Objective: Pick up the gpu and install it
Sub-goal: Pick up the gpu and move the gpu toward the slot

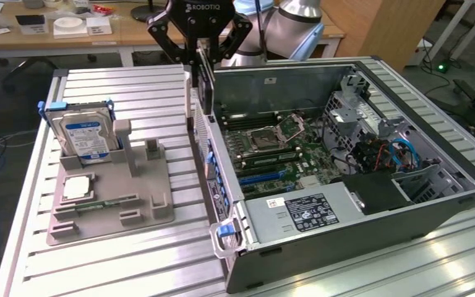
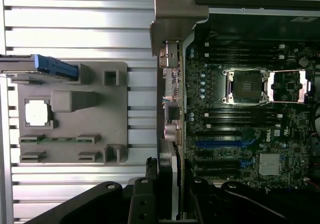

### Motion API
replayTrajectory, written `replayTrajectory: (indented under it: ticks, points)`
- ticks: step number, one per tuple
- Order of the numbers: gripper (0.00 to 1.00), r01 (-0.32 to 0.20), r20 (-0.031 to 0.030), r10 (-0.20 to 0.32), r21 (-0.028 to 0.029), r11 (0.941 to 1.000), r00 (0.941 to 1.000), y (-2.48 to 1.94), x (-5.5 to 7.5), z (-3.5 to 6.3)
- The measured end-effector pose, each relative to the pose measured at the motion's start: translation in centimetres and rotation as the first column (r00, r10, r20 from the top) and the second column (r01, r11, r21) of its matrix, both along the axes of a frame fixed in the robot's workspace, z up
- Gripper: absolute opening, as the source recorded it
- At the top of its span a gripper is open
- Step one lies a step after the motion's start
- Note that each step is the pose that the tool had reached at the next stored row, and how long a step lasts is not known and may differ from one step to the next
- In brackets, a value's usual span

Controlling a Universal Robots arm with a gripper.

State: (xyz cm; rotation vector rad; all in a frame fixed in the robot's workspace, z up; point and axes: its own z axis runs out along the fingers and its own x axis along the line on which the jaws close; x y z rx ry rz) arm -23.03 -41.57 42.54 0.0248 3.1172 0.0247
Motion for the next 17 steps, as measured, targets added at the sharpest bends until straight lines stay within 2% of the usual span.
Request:
replayTrajectory:
  ticks: [17]
  points:
    - [0.28,0.000,0.0000,0.000,0.0000,1.0000,1.0000,0.00,2.5,-0.03]
